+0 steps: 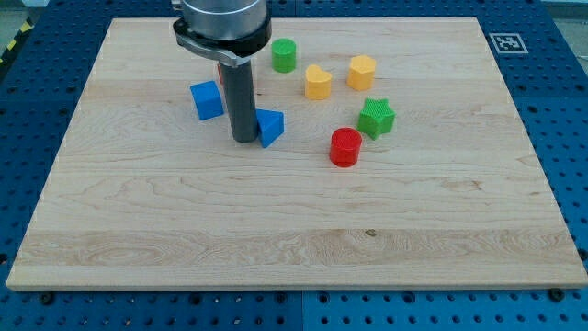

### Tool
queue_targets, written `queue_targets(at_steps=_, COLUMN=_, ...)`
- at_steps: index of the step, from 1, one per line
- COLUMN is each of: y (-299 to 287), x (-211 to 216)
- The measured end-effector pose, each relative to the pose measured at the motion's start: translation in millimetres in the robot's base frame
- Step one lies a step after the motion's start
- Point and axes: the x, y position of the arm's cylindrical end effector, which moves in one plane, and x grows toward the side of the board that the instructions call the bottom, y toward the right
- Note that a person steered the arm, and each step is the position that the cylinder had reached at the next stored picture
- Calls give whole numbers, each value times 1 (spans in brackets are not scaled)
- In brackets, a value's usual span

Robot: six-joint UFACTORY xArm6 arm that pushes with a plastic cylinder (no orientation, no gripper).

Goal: Move the yellow heart toward the the blue triangle

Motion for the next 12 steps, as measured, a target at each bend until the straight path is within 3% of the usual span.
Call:
queue_targets(at_steps=3, y=10, x=100)
queue_targets(at_steps=7, y=230, x=57)
queue_targets(at_steps=10, y=246, x=-109)
queue_targets(at_steps=11, y=228, x=-163)
queue_targets(at_steps=12, y=167, x=-178)
